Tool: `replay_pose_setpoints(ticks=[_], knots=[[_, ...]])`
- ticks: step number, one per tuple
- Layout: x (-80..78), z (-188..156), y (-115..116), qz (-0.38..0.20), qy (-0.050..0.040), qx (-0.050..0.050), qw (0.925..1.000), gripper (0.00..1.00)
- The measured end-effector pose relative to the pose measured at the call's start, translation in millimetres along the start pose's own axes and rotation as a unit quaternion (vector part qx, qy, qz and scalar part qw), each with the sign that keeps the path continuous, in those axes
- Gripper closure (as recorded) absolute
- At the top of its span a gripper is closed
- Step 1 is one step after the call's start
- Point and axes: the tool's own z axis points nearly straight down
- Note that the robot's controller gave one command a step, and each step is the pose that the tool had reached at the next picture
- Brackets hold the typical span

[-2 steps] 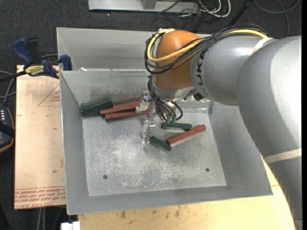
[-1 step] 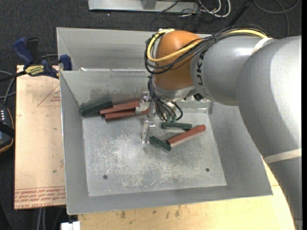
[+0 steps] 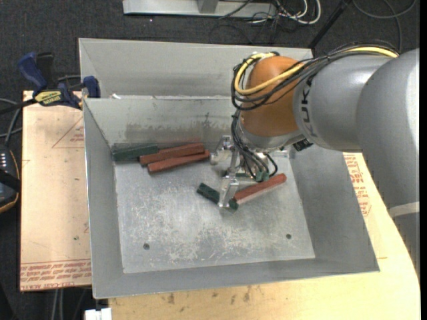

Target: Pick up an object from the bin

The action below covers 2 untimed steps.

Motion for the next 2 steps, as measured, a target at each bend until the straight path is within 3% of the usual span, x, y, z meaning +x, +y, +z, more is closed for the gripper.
replay_pose_setpoints(ticks=[1,2], knots=[[8.6,0.2,-47.7,0.008,0.0004,0.002,1.0000,0.00],[12.5,3.1,-45.2,0.005,-0.0023,0.003,1.0000,0.00]])
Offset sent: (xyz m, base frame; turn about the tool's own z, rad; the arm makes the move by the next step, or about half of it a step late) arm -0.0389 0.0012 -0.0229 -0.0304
